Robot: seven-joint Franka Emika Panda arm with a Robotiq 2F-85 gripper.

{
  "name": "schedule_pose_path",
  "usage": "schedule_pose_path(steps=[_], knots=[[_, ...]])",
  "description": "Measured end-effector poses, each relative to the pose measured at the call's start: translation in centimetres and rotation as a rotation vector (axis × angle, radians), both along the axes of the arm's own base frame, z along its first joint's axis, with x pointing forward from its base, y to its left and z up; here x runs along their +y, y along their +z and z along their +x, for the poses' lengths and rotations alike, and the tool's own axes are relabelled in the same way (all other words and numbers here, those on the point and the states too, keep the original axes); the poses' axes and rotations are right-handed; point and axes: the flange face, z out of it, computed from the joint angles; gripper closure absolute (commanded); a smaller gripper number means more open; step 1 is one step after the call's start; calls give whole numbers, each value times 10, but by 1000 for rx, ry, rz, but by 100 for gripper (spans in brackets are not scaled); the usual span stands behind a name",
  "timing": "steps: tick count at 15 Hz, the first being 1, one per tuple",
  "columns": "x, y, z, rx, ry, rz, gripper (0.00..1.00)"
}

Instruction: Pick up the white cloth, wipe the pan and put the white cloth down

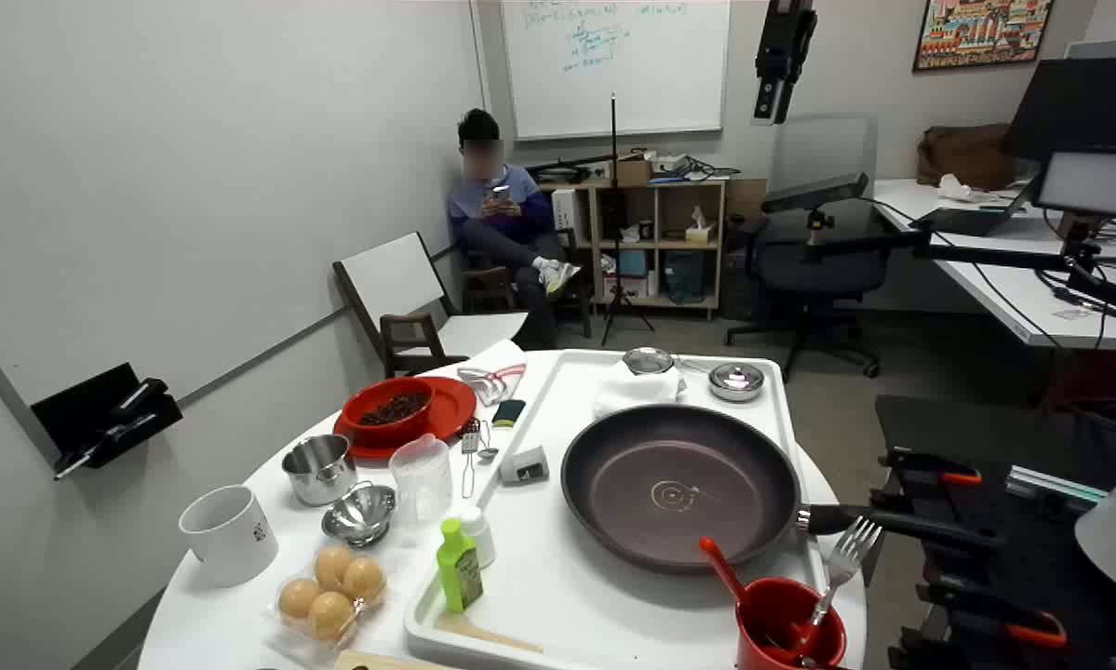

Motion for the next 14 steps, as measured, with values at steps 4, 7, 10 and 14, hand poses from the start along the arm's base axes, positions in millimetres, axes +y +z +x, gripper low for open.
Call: schedule_pose_path(steps=[4,7,10,14], knots=[[-1,0,2,0,-3,0,0],[-15,-3,15,-13,-27,0,0],[-41,-14,38,-20,-68,-3,0],[-72,-43,71,68,-69,-8,0]])
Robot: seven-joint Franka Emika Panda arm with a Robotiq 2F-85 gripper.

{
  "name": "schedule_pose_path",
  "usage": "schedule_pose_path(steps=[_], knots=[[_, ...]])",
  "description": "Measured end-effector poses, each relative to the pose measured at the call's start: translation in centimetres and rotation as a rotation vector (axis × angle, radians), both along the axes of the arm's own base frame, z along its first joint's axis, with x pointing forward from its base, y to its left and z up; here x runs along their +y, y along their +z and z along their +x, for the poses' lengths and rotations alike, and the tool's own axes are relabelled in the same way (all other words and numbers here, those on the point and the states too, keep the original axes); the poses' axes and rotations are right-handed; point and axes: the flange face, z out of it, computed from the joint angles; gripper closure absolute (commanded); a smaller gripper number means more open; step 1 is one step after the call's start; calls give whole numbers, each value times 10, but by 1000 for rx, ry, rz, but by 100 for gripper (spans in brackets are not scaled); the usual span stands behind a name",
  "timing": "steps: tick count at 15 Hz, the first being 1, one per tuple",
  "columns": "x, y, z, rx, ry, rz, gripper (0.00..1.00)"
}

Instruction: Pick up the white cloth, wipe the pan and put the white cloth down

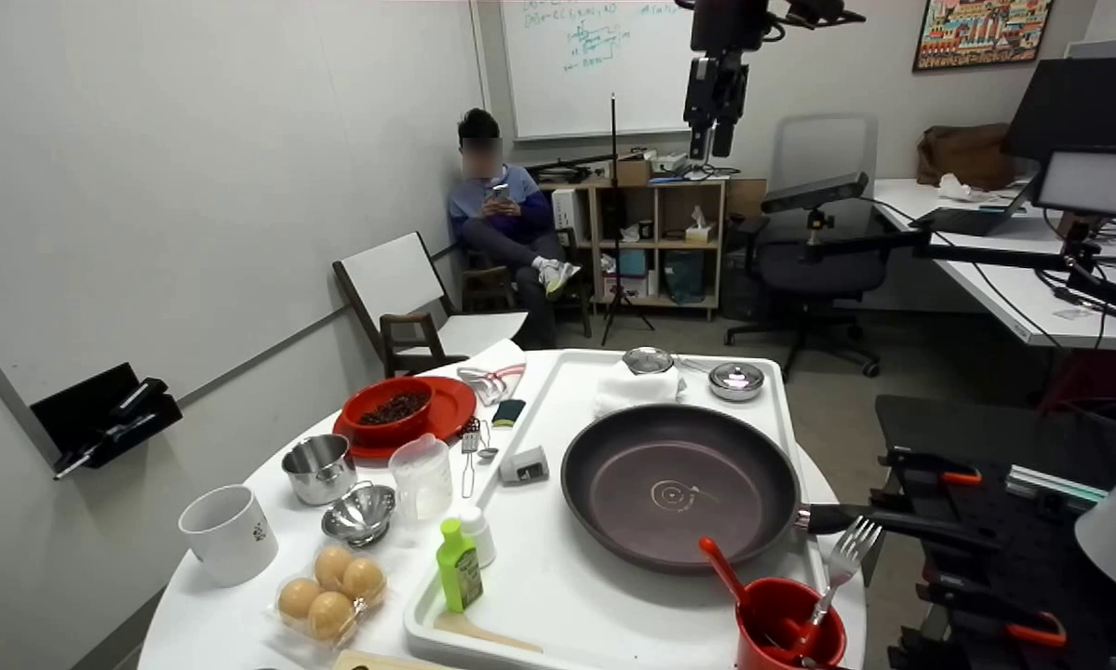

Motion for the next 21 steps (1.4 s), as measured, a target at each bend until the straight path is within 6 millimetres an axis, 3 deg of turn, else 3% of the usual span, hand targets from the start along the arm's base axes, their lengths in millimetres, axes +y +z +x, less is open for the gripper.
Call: schedule_pose_path(steps=[6,11,15,21], knots=[[-38,-49,48,200,13,-77,0],[-66,-72,89,177,-22,-127,0],[-73,-87,99,185,-62,-133,0],[-73,-85,99,183,-62,-133,0]])
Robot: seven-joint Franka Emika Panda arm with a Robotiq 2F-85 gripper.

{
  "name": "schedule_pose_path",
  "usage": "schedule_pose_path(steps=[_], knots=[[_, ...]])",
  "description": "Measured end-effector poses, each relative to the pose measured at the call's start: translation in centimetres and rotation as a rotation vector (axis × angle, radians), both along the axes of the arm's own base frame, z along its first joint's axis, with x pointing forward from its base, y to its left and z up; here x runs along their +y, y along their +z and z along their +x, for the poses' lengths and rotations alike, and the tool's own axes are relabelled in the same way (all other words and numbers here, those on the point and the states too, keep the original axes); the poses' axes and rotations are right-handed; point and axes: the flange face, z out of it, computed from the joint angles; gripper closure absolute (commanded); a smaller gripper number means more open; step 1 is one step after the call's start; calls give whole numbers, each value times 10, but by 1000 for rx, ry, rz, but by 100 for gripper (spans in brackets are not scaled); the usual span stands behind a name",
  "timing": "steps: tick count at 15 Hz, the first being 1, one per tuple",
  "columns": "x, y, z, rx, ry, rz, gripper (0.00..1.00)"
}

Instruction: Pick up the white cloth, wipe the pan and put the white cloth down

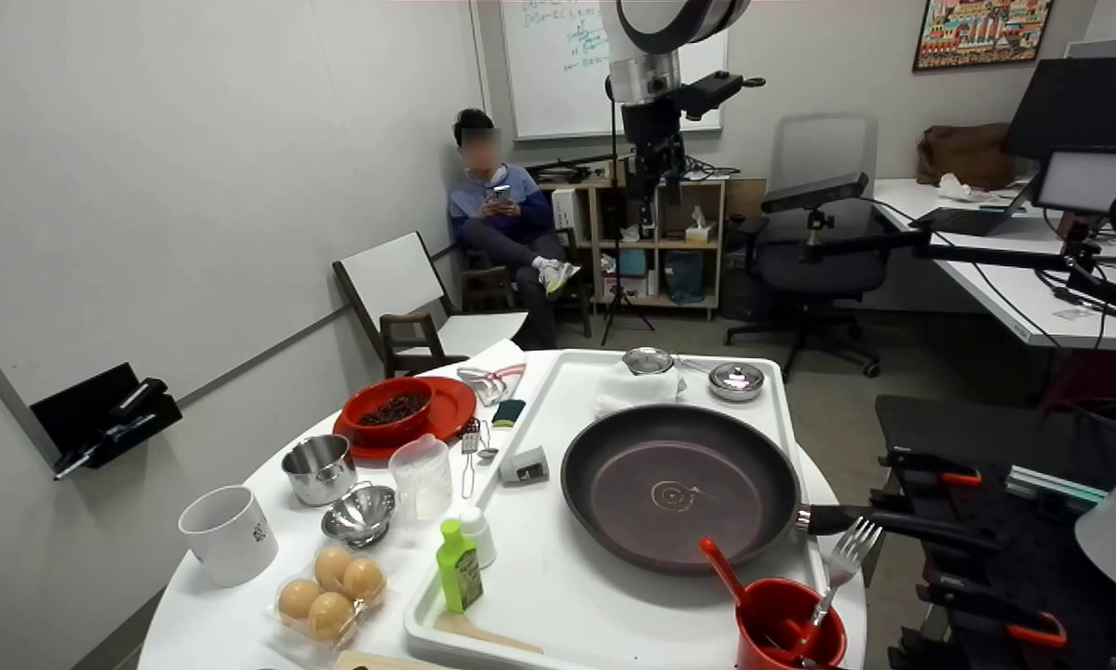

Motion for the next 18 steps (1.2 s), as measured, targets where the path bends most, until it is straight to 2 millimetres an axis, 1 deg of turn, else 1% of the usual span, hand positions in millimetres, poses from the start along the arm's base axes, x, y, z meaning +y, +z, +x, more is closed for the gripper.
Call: schedule_pose_path(steps=[2,4,8,12,15,18], knots=[[0,-1,0,4,4,2,0],[0,-7,1,5,26,2,0],[-2,-31,11,-20,74,-10,0],[-4,-63,27,-59,96,-33,0],[-5,-94,36,-65,110,-46,0],[-5,-130,38,-12,112,-34,0]])
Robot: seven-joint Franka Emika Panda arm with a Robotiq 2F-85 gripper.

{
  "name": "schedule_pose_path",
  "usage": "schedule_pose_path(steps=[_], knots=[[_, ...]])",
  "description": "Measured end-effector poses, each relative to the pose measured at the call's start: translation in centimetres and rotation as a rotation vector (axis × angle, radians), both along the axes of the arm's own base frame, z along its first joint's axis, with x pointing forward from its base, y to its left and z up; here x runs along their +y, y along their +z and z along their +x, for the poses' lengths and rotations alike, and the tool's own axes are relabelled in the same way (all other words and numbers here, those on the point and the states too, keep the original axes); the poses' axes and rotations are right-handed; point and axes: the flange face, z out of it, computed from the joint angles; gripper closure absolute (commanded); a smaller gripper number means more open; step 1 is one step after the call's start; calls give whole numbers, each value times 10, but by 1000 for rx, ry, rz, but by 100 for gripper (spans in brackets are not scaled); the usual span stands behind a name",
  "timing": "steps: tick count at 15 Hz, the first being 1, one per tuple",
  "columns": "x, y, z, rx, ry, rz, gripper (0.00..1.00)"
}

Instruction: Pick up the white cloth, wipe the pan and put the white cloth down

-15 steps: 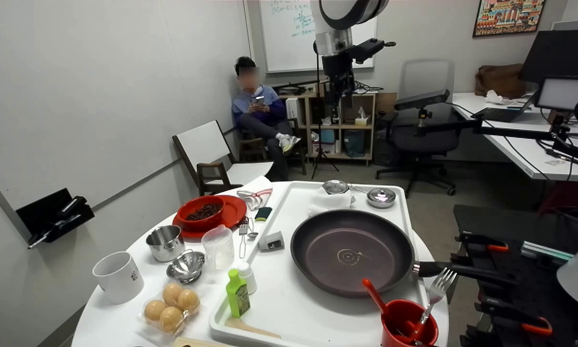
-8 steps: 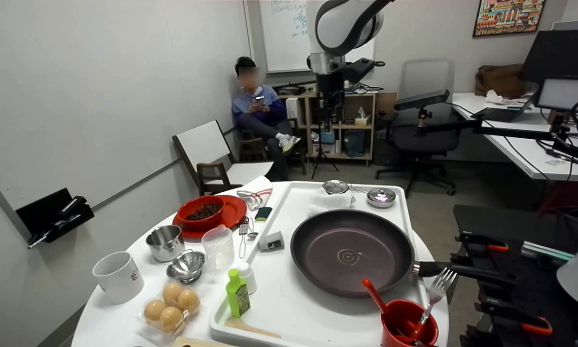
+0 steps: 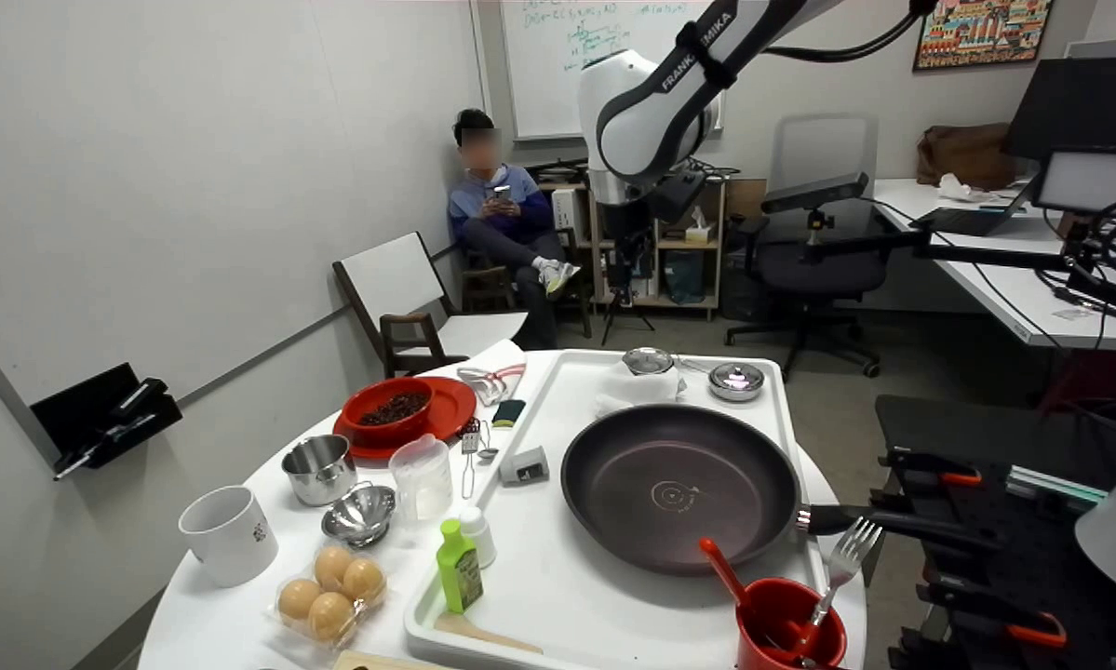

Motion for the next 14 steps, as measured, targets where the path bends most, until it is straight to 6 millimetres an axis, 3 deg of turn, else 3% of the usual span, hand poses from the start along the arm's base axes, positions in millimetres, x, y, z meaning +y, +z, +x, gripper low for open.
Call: schedule_pose_path(steps=[8,12,14], knots=[[-2,-78,4,262,28,25,0],[-7,-96,8,348,62,-2,0],[-10,-96,14,353,71,-20,0]])
